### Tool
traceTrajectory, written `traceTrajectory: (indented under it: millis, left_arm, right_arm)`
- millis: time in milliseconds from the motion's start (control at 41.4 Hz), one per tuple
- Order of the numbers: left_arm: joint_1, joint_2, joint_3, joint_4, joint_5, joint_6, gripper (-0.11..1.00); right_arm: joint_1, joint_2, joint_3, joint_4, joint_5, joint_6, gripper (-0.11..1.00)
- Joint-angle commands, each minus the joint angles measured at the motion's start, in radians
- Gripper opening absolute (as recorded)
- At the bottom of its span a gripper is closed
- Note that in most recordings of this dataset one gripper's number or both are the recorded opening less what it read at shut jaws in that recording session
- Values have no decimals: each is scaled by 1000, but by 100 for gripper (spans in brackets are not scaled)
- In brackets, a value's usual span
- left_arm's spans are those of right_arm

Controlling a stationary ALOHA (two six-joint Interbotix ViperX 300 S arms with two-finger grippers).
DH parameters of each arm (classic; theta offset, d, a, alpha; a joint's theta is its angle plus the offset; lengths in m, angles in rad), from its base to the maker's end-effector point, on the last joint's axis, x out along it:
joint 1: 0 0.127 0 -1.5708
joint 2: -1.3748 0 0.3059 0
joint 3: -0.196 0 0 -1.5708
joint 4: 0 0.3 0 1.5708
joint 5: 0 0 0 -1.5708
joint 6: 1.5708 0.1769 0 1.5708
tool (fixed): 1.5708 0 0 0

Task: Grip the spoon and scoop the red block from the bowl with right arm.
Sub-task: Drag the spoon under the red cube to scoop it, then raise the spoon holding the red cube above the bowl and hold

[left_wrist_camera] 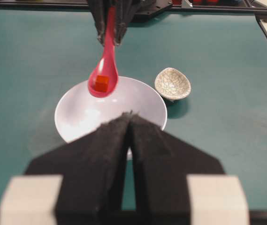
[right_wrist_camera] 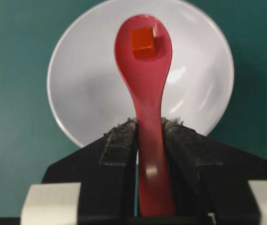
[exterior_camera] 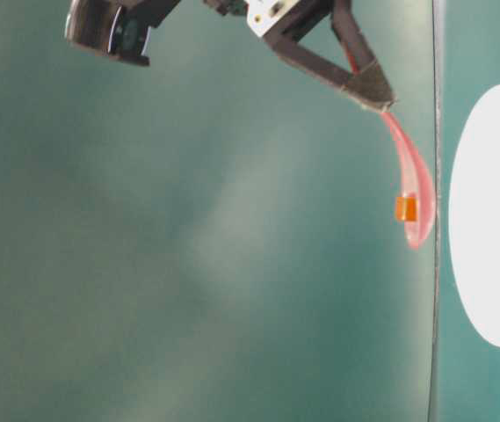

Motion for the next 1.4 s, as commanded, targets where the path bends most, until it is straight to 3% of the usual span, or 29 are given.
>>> traceTrajectory:
  millis: [0, 532, 966, 1377]
  left_arm:
    - [0, 5, -29, 3, -3, -2, 0]
    - [0, -6, -31, 2, -3, 0, 0]
    - [0, 2, -29, 3, 3, 11, 0]
    - [0, 3, -29, 2, 48, -2, 0]
  right_arm:
    - [12, -18, 5, 6, -38, 0, 24]
    - [17, -20, -6, 6, -74, 0, 24]
    - [17, -26, -160, 3, 26, -2, 24]
    - [15, -52, -160, 6, 94, 0, 24]
